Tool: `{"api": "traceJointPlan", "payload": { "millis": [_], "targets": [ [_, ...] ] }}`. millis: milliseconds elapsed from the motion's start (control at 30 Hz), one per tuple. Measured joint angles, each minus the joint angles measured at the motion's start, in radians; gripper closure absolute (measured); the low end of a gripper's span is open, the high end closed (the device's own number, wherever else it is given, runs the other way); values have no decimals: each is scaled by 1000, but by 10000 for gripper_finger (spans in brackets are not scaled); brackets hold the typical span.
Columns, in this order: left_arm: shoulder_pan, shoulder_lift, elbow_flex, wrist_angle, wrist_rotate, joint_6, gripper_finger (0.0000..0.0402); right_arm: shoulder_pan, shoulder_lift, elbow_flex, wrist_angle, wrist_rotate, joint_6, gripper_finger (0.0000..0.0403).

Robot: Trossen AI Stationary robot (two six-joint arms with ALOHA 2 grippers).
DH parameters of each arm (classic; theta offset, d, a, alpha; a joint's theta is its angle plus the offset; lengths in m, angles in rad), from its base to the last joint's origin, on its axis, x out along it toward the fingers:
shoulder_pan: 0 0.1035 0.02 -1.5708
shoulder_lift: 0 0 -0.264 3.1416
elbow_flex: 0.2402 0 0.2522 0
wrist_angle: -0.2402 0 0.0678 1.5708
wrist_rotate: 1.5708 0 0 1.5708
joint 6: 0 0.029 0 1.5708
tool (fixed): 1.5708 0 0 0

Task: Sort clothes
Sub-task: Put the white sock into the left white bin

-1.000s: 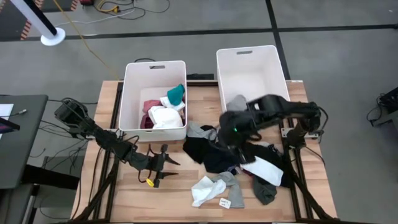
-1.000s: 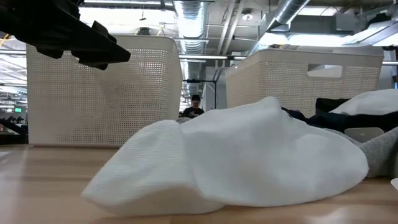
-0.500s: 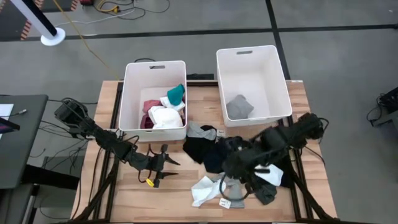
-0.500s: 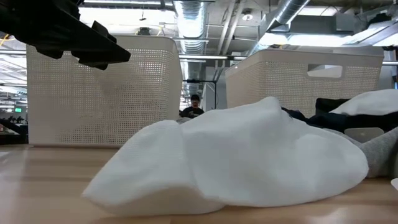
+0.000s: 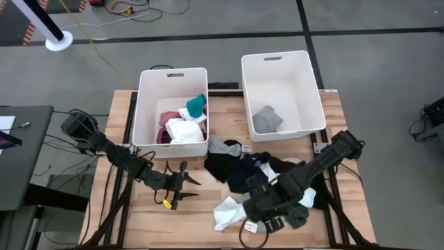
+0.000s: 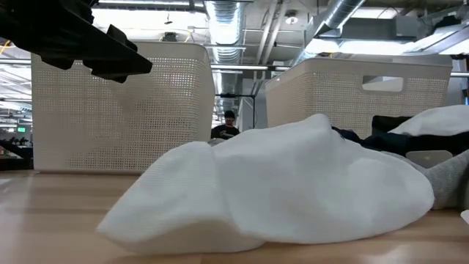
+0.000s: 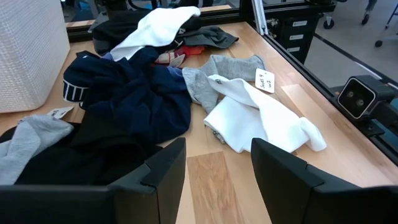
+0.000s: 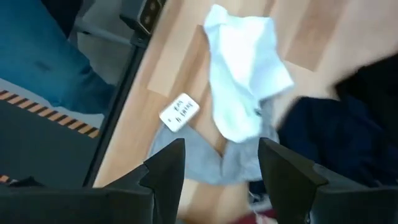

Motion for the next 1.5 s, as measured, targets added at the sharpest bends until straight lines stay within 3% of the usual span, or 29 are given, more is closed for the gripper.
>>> {"api": "traceJointPlan", "payload": {
  "millis": [467, 900, 1500],
  "targets": [
    [0, 0, 0, 0, 0, -8, 226, 23, 4, -318, 548, 0, -15, 185],
    [-1, 0, 0, -1, 0, -16, 226, -10, 5, -520, 861, 7, -26, 185],
    [-2, 0, 0, 0, 57, -23, 226, -21, 5, -587, 913, 142, -34, 185]
  ]
}}
